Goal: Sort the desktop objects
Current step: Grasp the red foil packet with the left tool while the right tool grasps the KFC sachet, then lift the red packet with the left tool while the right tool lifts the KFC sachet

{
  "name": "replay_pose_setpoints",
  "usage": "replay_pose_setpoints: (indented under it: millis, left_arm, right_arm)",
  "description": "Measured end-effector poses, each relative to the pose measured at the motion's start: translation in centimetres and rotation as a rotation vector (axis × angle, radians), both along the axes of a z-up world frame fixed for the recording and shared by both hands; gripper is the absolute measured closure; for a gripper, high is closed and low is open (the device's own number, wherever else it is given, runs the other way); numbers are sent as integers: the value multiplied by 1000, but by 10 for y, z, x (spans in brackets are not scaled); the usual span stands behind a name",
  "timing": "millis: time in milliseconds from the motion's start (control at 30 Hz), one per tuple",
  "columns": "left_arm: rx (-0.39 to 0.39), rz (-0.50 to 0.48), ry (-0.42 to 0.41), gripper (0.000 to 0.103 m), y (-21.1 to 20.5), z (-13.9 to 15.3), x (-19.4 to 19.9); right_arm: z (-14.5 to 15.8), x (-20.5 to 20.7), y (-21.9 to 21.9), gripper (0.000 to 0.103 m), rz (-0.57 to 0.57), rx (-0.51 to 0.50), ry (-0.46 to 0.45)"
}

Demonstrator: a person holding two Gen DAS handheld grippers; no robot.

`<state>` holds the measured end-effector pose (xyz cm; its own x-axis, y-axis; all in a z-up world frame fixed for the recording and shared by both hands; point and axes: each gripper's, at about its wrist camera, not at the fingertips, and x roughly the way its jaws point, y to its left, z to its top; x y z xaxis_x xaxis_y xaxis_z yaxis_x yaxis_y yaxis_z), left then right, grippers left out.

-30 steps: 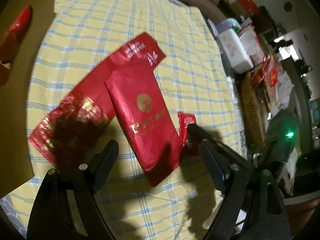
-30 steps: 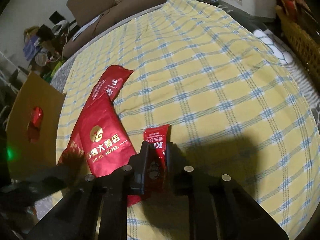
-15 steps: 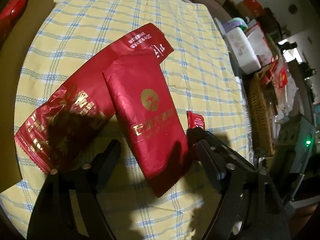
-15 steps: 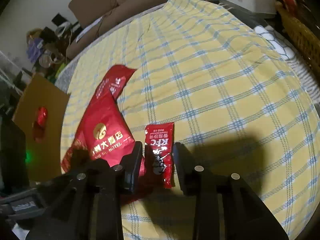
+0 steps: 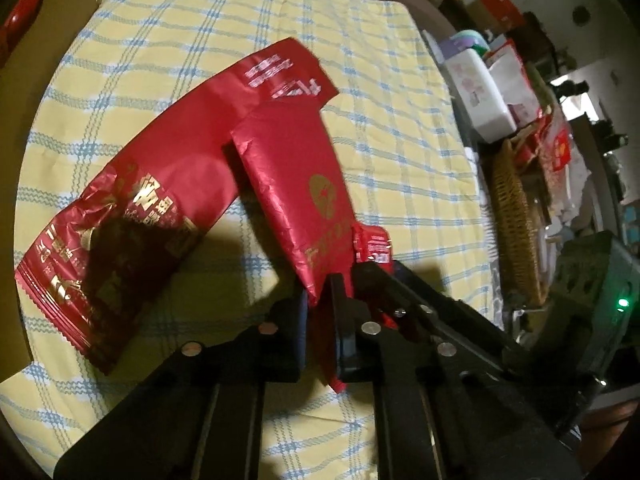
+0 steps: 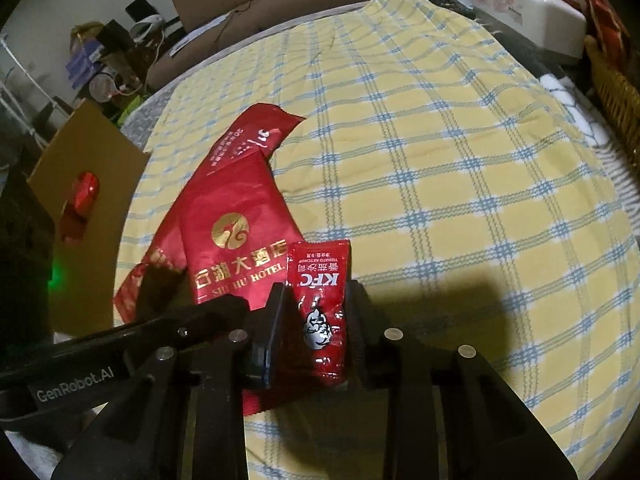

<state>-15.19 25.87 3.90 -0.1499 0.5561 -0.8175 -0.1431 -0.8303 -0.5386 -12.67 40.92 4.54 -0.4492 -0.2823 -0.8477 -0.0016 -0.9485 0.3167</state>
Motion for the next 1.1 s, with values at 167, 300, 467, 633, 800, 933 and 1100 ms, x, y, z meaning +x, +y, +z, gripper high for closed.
replay_pose_setpoints:
  millis: [167, 300, 467, 633, 800, 933, 1100]
  left_arm:
    - [6, -22, 38, 97, -1, 19, 1]
    - [-7, -21, 53, 98, -2, 28, 1]
    - [-6, -17, 62, 98, -10, 35, 3]
    - [-35, -28, 91, 98, -11, 43, 4]
    - [-52, -23, 82, 98, -16, 38, 5]
    - [-76, -19, 80, 98, -19, 32, 4]
    - [-78, -34, 16, 82, -14, 11, 2]
  right_arm:
    - [10, 2, 6, 90, -24, -73, 14]
    - [17, 6, 6, 90, -42, -79, 18]
    - [17, 9, 11, 92, -63, -79, 21]
    - [18, 8, 8, 75, -61, -62, 12]
    - [18, 7, -2, 37, -43, 90, 25]
    - [2, 3, -10, 52, -2, 147, -10]
    - [-1, 5, -16, 52, 19, 205, 7]
